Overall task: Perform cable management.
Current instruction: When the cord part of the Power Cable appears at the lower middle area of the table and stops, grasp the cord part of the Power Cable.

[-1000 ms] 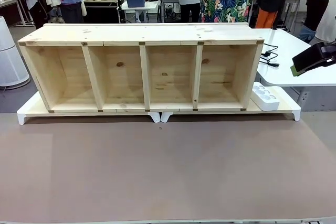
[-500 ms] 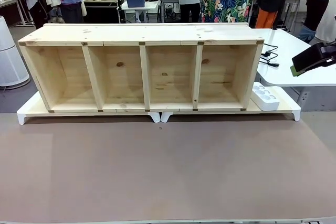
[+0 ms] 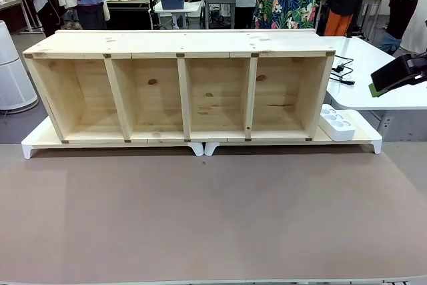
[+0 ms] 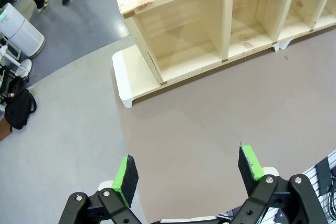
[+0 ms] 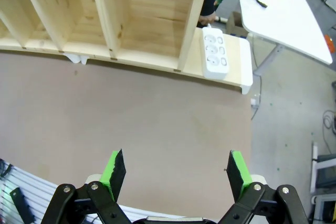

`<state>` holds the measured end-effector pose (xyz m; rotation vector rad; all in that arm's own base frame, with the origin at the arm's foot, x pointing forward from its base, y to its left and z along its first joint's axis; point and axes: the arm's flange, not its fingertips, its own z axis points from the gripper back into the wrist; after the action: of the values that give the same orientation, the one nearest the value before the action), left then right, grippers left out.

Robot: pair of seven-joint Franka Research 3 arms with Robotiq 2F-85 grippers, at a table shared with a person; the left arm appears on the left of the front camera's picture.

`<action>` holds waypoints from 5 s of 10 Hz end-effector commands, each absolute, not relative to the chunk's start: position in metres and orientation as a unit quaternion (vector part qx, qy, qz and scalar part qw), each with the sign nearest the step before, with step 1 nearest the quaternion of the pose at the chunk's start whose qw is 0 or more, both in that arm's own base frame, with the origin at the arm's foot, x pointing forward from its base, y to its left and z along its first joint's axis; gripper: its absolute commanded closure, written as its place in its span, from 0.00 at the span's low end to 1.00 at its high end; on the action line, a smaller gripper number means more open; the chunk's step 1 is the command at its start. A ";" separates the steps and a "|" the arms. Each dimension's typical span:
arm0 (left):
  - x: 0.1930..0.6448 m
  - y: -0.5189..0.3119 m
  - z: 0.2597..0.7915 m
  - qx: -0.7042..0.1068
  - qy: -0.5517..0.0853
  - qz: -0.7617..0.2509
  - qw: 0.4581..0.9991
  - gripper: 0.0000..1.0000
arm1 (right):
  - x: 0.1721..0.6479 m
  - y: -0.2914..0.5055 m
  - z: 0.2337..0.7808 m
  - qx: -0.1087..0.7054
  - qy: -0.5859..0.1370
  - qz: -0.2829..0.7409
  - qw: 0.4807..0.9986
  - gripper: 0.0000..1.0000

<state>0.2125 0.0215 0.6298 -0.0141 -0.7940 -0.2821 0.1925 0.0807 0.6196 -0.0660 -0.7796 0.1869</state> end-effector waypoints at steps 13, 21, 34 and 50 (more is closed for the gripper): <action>0.212 0.022 0.630 -0.007 -0.386 -0.135 0.913 0.00 | 0.193 0.080 0.620 -0.033 -0.379 0.090 0.920 0.00; 0.212 0.022 0.630 -0.007 -0.386 -0.135 0.913 0.00 | 0.193 0.080 0.620 -0.033 -0.379 0.090 0.920 0.00; 0.212 0.022 0.630 -0.007 -0.386 -0.135 0.913 0.00 | 0.193 0.080 0.620 -0.033 -0.379 0.090 0.920 0.00; 0.212 0.022 0.630 -0.007 -0.386 -0.135 0.913 0.00 | 0.193 0.080 0.620 -0.033 -0.379 0.090 0.920 0.00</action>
<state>0.2124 0.0215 0.6298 -0.0141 -0.7940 -0.2821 0.1925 0.0807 0.6196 -0.0661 -0.7796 0.1870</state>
